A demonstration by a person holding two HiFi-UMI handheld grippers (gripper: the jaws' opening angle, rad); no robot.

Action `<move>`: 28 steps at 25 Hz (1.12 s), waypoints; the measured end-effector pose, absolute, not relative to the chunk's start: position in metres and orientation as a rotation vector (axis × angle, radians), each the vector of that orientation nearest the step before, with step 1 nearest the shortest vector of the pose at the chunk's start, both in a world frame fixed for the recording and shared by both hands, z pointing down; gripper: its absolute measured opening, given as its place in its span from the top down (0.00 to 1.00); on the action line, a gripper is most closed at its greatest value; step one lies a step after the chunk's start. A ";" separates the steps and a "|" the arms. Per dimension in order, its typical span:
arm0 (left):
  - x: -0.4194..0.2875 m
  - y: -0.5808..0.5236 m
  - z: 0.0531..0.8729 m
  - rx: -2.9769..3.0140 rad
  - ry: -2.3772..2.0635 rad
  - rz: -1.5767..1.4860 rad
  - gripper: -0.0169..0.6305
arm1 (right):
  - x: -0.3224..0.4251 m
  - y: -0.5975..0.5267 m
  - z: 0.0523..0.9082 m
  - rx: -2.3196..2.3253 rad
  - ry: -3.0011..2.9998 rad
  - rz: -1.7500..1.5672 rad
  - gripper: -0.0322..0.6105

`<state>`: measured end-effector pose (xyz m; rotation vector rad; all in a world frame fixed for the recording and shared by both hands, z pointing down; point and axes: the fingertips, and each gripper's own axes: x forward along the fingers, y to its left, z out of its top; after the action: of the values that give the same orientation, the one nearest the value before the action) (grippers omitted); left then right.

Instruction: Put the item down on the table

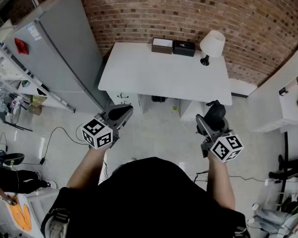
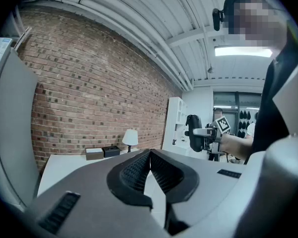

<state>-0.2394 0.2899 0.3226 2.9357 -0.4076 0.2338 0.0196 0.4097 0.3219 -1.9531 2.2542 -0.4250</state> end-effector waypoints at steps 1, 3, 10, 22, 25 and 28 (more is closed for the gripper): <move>-0.235 0.292 0.322 2.942 -0.406 0.234 0.95 | 0.025 0.411 0.322 -1.957 2.251 -0.423 0.40; -0.226 0.296 0.320 2.953 -0.402 0.233 0.95 | 0.033 0.414 0.323 -1.964 2.249 -0.418 0.40; -0.206 0.308 0.317 2.960 -0.392 0.228 0.95 | 0.039 0.419 0.320 -1.954 2.317 -0.363 0.39; -0.194 0.304 0.324 2.953 -0.356 0.248 0.95 | 0.052 0.410 0.320 -1.966 2.288 -0.369 0.39; -0.195 0.294 0.332 2.939 -0.349 0.248 0.95 | 0.052 0.400 0.323 -1.970 2.271 -0.378 0.39; -0.195 0.280 0.341 2.925 -0.330 0.250 0.95 | 0.052 0.388 0.325 -1.986 2.264 -0.386 0.39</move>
<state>-0.1946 0.2798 0.3411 2.9250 -0.3302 0.2496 0.0524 0.3876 0.3251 -1.9859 2.2637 -0.3862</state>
